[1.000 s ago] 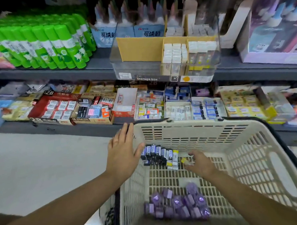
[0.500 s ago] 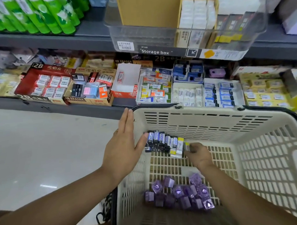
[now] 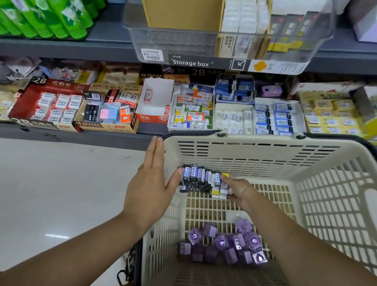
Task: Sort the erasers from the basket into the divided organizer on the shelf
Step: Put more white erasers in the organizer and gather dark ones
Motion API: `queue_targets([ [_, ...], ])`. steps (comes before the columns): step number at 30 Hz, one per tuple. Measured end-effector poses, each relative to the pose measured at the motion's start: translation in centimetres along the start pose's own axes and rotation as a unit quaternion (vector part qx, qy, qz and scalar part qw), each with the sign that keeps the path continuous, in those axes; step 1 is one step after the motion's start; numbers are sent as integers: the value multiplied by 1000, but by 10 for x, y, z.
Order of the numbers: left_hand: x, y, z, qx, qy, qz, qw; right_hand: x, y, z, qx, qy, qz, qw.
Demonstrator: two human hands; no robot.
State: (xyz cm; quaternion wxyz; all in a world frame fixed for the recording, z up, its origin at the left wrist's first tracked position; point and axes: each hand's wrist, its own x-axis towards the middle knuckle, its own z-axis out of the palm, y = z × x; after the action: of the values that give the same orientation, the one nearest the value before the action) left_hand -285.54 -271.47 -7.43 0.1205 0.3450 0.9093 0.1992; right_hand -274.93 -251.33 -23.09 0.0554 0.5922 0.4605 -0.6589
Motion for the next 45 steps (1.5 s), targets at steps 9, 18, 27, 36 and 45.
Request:
queue_targets([
  [9,-1,1,0,1,7,-2,1000,-10,2,11,-71,45,-49,995],
  [18,0,2,0,8,8,-5,1000,-11,-2,11,-55,8,-13,998],
  [27,0,2,-2,7,0,-9,1000,-15,4,13,-46,-15,-11,999],
  [36,5,-1,3,90,18,13,996,-60,-13,-23,-45,-31,-44,998],
  [45,6,127,-45,-560,-193,-174,786,-203,-97,-22,-20,-153,-260,953],
])
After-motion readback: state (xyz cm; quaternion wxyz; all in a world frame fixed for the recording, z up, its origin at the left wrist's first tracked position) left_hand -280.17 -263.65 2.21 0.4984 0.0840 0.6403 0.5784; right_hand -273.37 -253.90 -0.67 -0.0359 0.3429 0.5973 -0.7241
